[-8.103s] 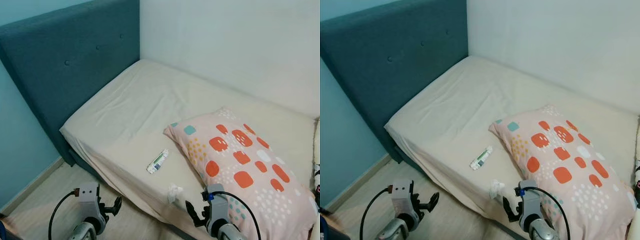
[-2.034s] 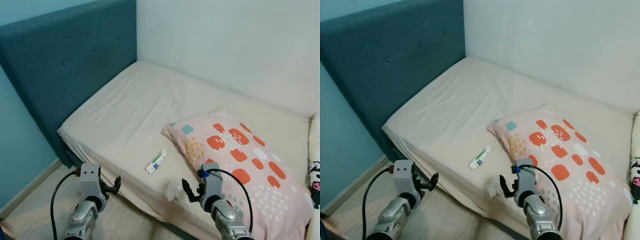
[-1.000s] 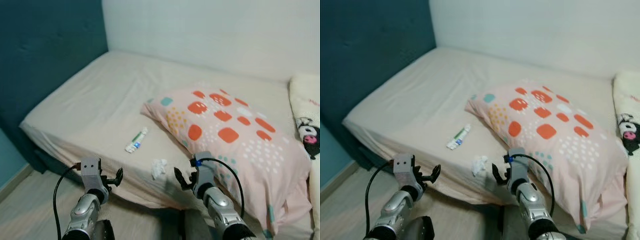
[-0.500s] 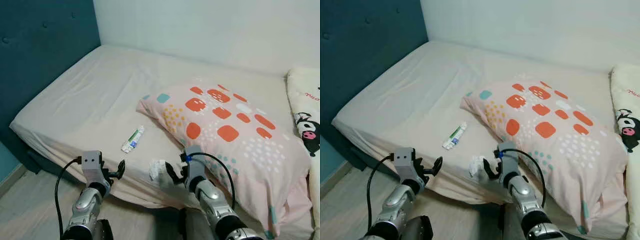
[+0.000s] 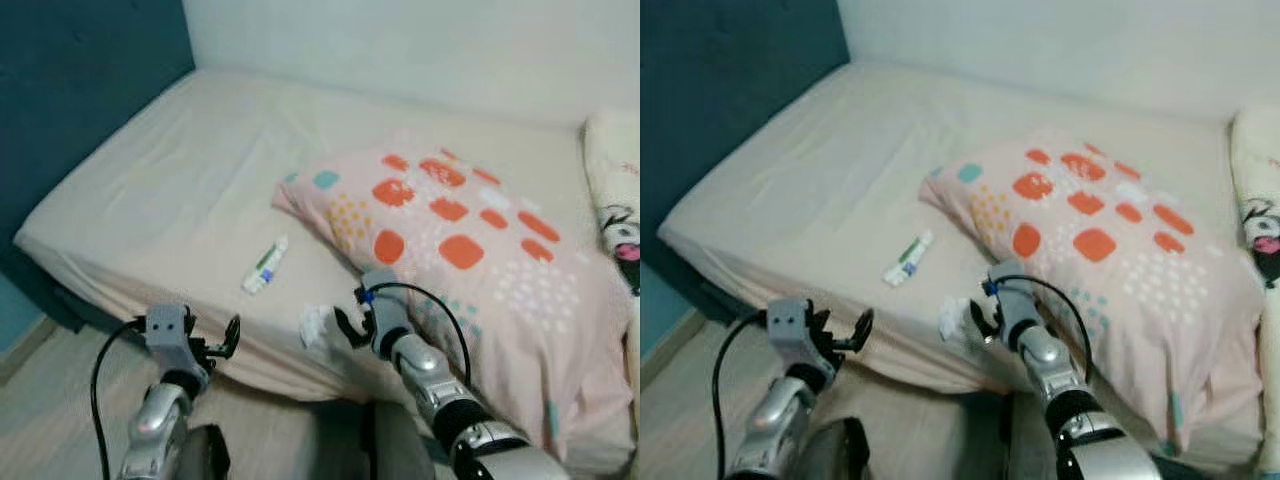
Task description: Clean up the room
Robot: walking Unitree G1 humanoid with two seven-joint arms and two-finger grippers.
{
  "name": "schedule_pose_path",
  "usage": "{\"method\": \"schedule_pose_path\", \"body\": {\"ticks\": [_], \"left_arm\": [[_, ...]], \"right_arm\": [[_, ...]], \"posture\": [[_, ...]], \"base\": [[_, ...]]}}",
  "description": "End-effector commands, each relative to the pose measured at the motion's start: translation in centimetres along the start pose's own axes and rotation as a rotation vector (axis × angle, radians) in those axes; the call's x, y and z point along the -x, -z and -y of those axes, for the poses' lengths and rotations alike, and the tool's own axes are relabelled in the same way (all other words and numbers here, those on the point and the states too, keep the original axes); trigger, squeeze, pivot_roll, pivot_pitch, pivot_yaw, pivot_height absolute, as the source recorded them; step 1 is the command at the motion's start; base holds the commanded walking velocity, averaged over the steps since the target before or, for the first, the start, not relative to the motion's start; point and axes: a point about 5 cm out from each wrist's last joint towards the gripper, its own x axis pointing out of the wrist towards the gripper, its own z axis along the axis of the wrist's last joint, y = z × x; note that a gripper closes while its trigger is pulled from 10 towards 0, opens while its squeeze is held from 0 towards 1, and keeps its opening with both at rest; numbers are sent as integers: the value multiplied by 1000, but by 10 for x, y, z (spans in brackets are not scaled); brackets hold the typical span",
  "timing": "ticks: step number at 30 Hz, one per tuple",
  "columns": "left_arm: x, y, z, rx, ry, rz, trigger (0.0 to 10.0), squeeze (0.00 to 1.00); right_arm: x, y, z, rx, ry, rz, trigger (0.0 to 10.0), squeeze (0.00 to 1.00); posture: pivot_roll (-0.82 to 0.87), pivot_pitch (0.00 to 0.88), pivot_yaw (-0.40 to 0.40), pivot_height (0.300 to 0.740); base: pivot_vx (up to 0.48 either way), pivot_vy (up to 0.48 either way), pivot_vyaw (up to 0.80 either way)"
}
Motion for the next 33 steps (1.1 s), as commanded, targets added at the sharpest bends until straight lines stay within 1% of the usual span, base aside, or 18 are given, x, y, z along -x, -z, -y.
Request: {"method": "schedule_pose_path", "body": {"ticks": [1,2,3,6,7,10,13,14,15,16,21,25,30,33], "left_arm": [[8,-4,-10,-15,-28,-6,10000,0],[14,-11,-15,-41,-37,3,10000,0],[14,-11,-15,-41,-37,3,10000,0],[22,-21,-20,-63,-47,16,10000,0],[23,-25,-21,-70,-48,20,10000,0],[25,-30,-21,-81,-47,19,10000,0],[26,-34,-19,-88,-39,11,10000,0],[27,-36,-18,-90,-35,7,10000,0],[26,-36,-17,-89,-31,5,10000,0],[26,-36,-16,-88,-28,-2,10000,0],[25,-36,-12,-82,-23,-14,10000,0],[25,-36,-9,-71,-18,-18,10000,0],[25,-38,-8,-69,-18,-28,10000,0],[24,-40,-8,-68,-19,-29,10000,0]], "right_arm": [[-1,2,-4,-29,-11,-15,10000,0],[-3,0,-7,-39,-24,-10,10000,0],[-3,0,-7,-39,-24,-10,10000,0],[-5,-1,-13,-47,-39,-8,10000,0],[-6,-2,-16,-45,-47,-8,10000,0],[-7,-3,-19,-32,-47,-18,10000,0],[-8,-3,-17,-22,-23,-37,10000,0],[-8,-2,-16,-7,-14,-50,7412,0],[-8,0,-16,3,-9,-65,3176,0],[-7,2,-16,11,-4,-76,0,0],[-5,6,-16,6,-10,-74,0,0],[-3,7,-18,-55,-27,-35,0,0],[-3,5,-18,-85,-19,-8,0,0],[-4,0,-16,-101,-15,20,0,0]], "posture": [[44,311,-34,565],[62,333,-34,565],[62,333,-34,565],[79,360,-30,565],[86,376,-27,565],[94,380,-19,565],[93,390,-12,565],[93,390,-12,565],[89,388,-10,565],[84,390,-10,565],[80,385,-15,565],[75,378,-18,565],[75,379,-19,565],[79,378,-17,565]], "base": [[0,0,0],[0,0,0],[0,0,0],[0,0,0],[0,0,0],[0,0,0],[0,0,0],[0,0,0],[0,0,0],[0,0,0],[0,0,0],[0,0,0],[0,0,0],[0,0,0]]}}
